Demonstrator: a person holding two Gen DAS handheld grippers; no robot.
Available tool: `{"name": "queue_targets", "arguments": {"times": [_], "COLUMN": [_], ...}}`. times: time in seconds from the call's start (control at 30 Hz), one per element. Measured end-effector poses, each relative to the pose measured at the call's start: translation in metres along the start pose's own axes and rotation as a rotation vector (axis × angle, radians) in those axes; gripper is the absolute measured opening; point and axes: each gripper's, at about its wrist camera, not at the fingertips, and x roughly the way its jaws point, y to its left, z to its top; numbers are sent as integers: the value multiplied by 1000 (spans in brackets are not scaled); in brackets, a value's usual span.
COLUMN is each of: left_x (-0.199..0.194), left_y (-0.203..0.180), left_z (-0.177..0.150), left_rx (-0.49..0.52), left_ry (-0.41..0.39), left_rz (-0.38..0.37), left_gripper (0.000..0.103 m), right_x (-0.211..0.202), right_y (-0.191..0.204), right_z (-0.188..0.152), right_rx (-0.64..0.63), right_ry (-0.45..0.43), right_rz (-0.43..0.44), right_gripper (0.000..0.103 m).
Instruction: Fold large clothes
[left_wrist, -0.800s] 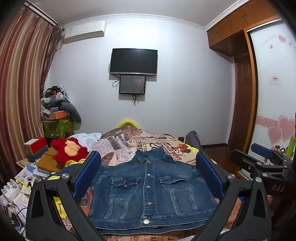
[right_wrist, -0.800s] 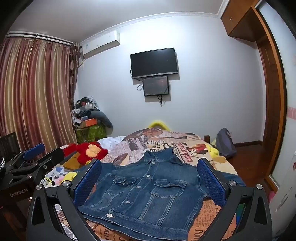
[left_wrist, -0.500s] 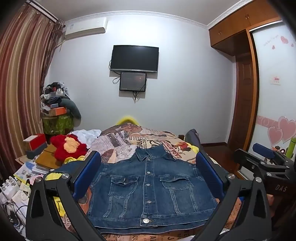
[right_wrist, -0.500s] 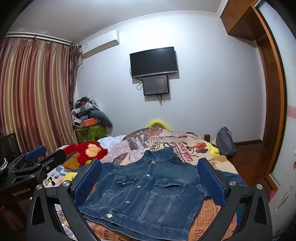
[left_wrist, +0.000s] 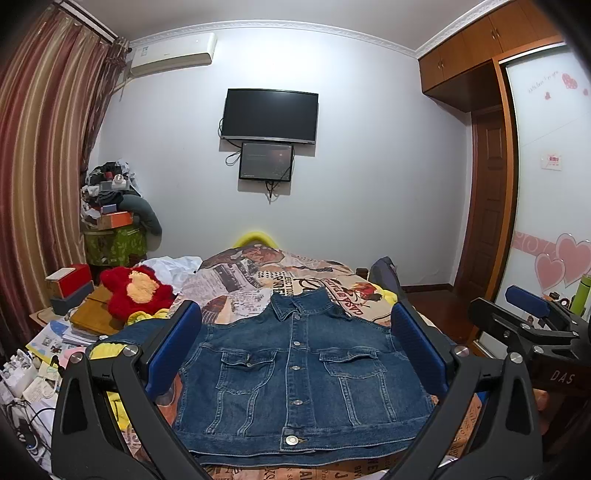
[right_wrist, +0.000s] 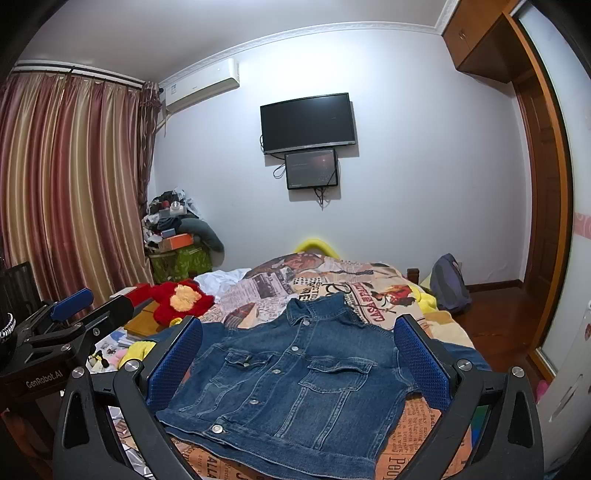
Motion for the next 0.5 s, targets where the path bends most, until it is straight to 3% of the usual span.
{"name": "queue_targets", "arguments": {"times": [0.5], "left_x": [6], "left_y": [1], "left_z": [-1], "left_rx": [-4], "left_ry": [9], "left_rz": [12], "left_gripper": [103], "right_x": [4], "right_y": [1], "right_z": [-2], "right_rx": [-7], "right_ry": [-1], "right_rz": [0], "right_gripper": [103]}}
